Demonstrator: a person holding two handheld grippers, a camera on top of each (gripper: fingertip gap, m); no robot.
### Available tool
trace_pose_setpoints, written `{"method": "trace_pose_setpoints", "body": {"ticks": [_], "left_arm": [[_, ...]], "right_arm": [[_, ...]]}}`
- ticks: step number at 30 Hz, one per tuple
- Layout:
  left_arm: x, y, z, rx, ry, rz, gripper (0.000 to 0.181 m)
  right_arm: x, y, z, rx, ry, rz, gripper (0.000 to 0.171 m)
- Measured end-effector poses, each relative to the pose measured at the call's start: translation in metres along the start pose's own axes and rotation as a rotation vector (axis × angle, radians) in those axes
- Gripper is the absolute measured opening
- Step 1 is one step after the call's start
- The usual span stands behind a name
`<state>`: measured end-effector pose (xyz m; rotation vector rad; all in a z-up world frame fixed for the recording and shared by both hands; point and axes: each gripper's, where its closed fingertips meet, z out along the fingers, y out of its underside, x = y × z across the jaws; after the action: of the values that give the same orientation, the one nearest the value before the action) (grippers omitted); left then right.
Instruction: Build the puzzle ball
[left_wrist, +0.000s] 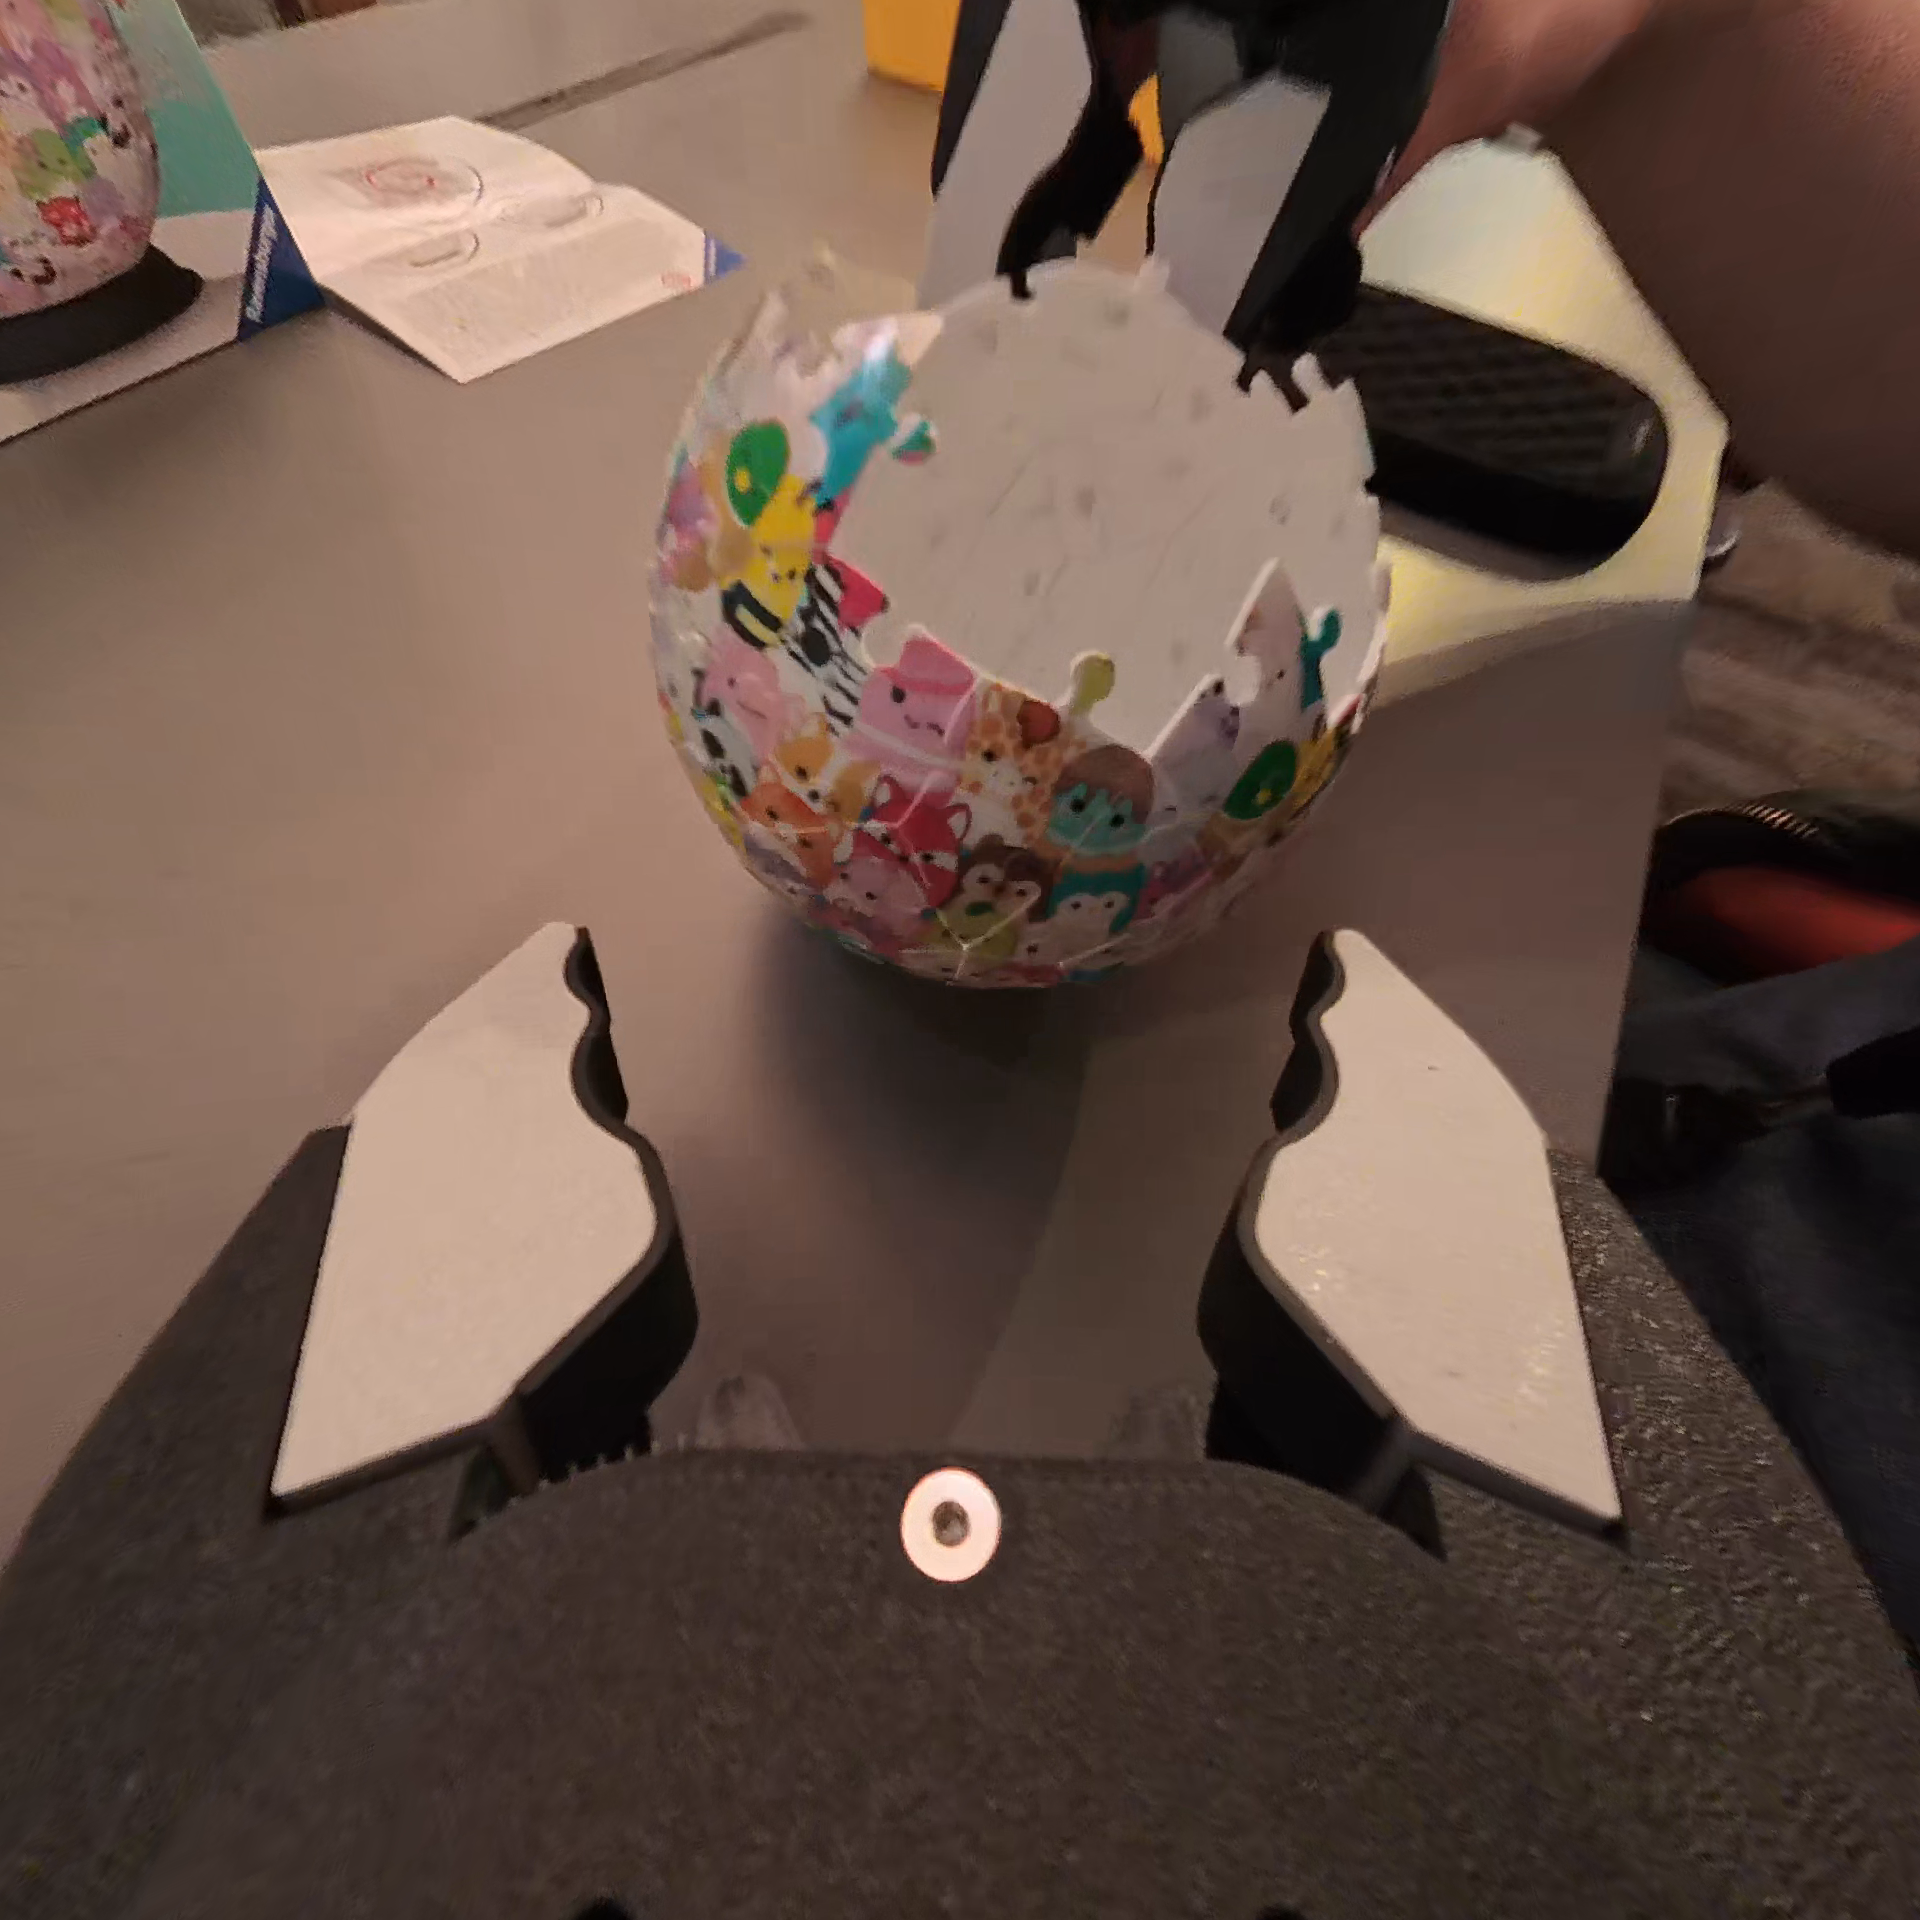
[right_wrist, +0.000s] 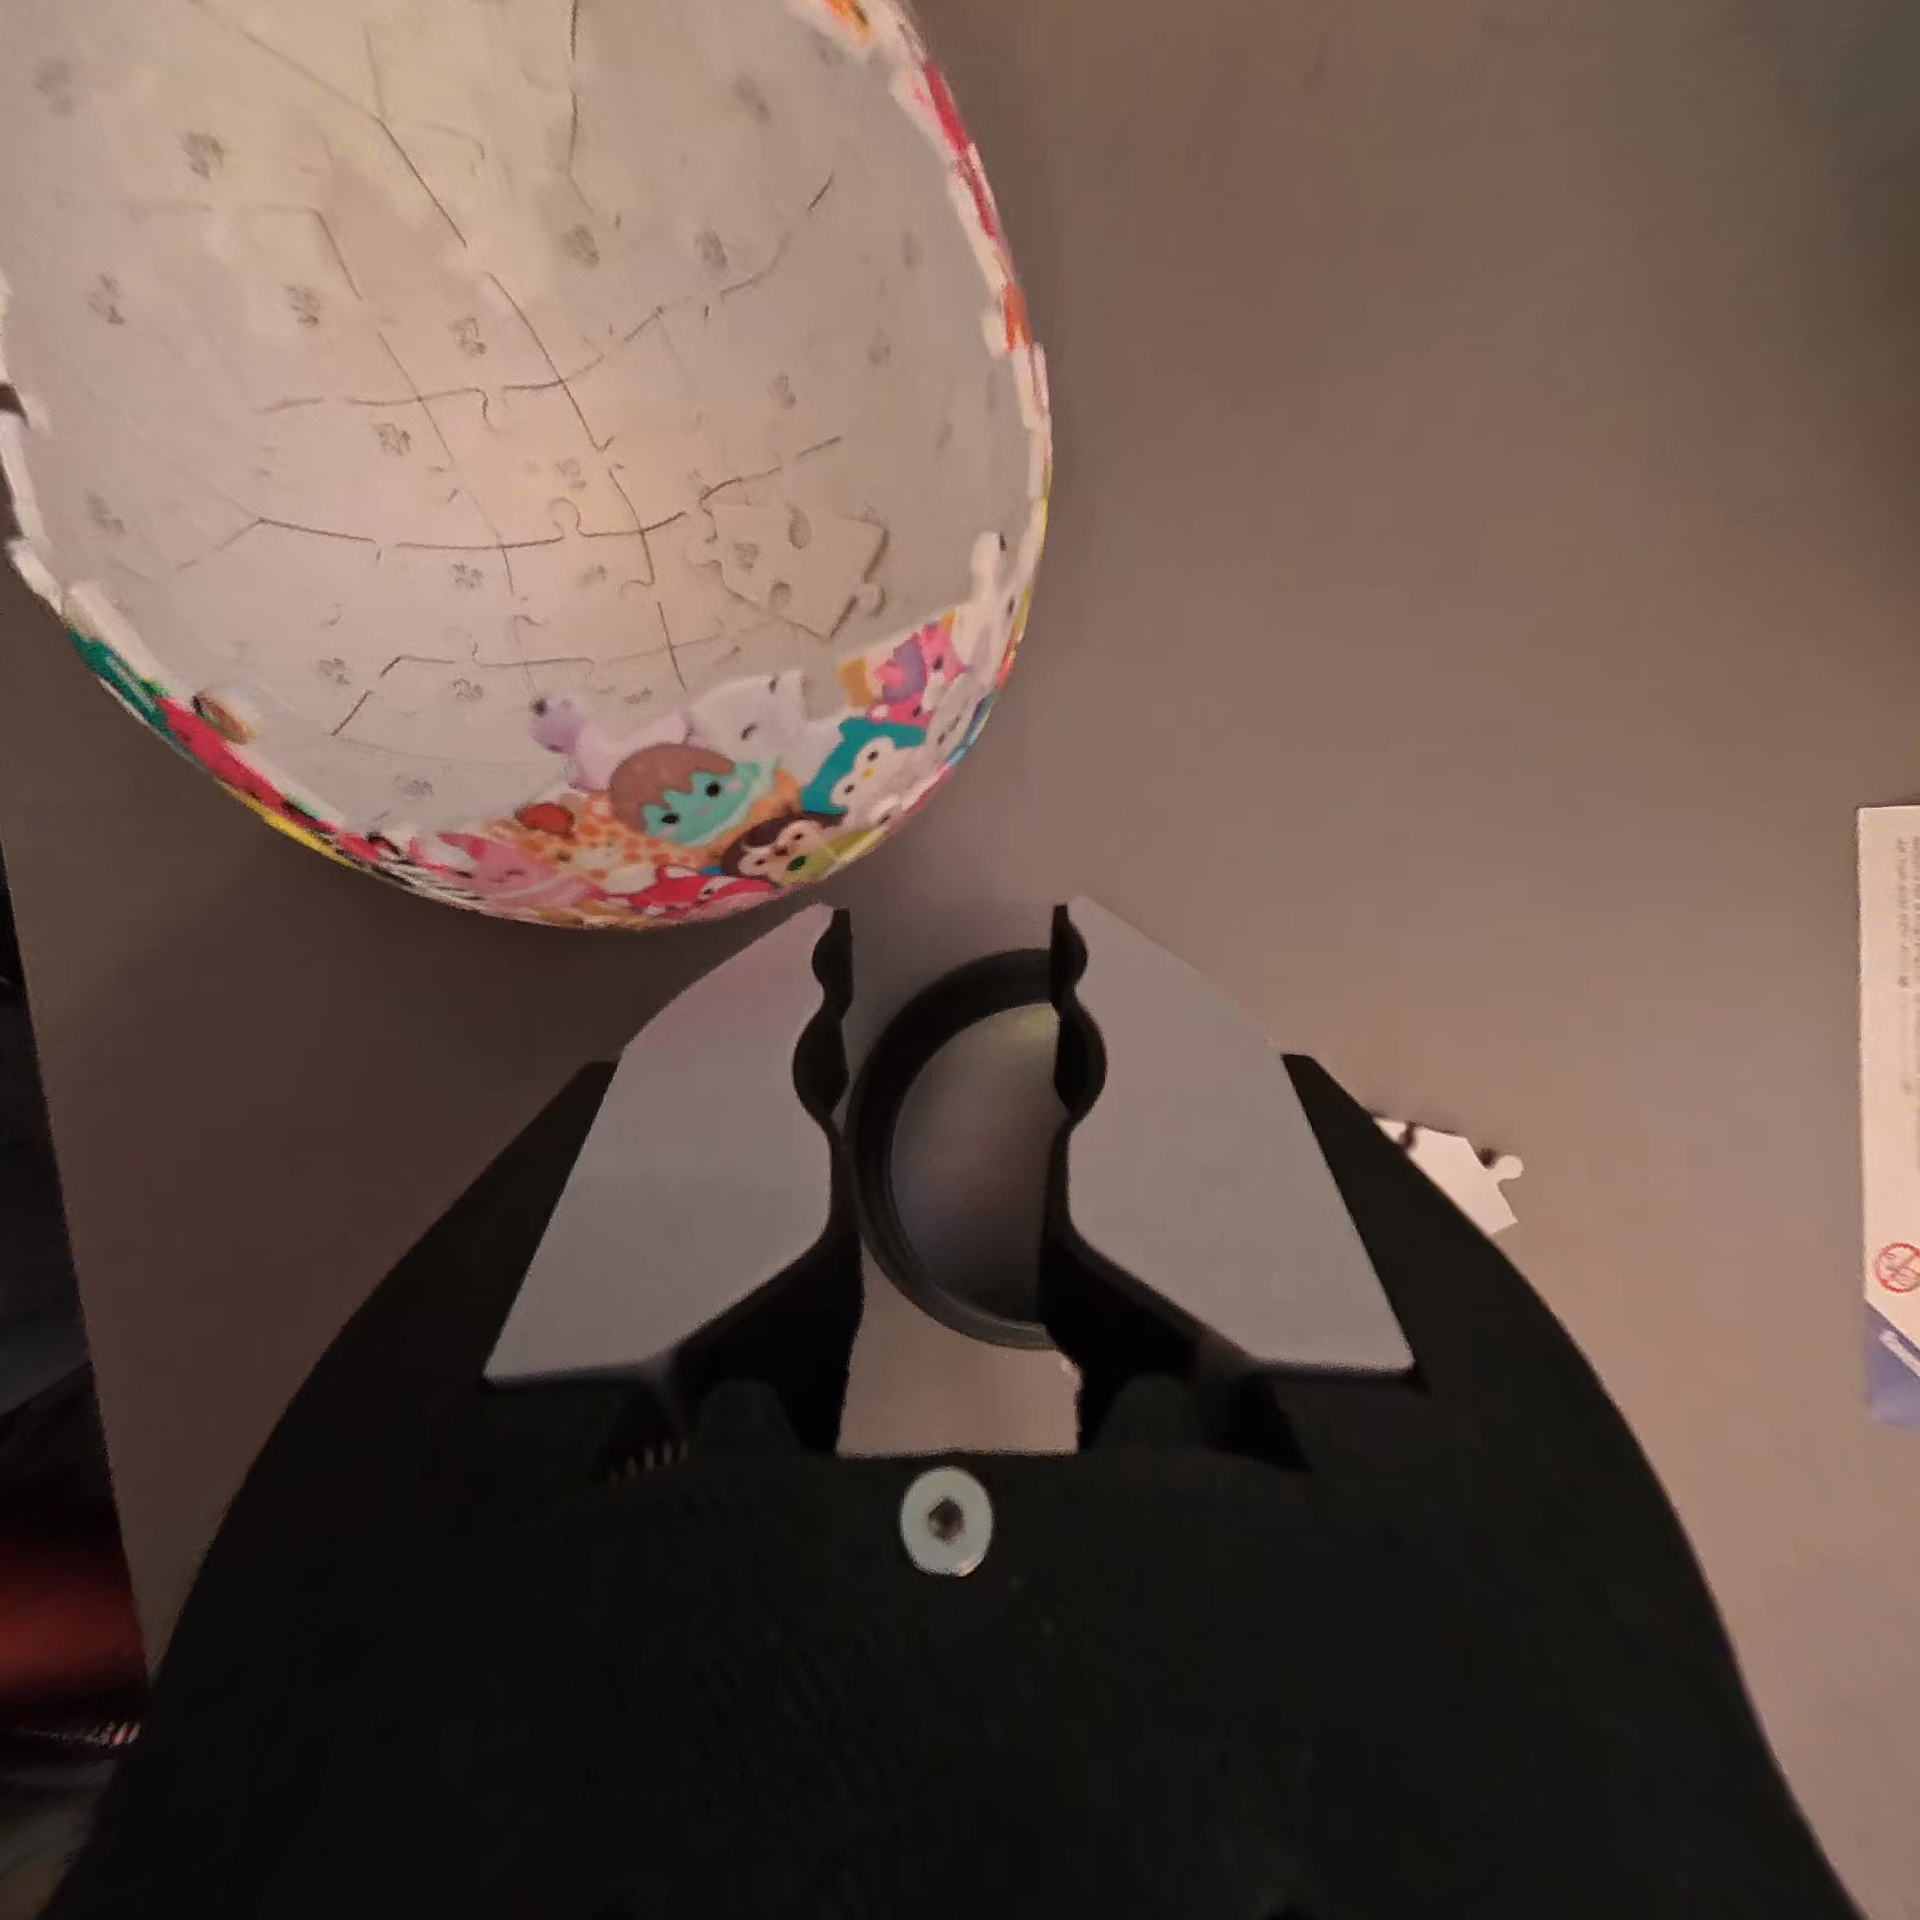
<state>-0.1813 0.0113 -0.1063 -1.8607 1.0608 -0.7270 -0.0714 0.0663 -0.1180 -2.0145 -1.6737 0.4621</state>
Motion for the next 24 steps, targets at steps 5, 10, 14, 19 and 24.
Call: {"method": "trace_pose_setpoints", "body": {"ticks": [5, 10, 14, 19, 24], "left_arm": [[0.006, 0.011, 0.016, -0.064, -0.067, 0.046, 0.121], [0.003, 0.010, 0.017, -0.055, -0.112, 0.032, 0.115], [-0.007, 0.006, 0.010, -0.031, -0.129, 0.008, 0.111], [-0.017, 0.003, -0.002, 0.017, -0.150, -0.056, 0.102], [0.003, 0.004, 0.004, 0.017, -0.081, -0.092, 0.112]], "right_arm": [[-0.006, 0.000, 0.001, -0.066, 0.022, -0.093, 0.040], [-0.020, 0.004, 0.006, -0.135, 0.016, -0.222, 0.043], [-0.032, 0.006, 0.008, -0.147, -0.013, -0.244, 0.043], [-0.040, 0.007, 0.003, -0.122, -0.028, -0.242, 0.043], [-0.016, 0.008, -0.002, -0.067, 0.036, -0.194, 0.046]]}}
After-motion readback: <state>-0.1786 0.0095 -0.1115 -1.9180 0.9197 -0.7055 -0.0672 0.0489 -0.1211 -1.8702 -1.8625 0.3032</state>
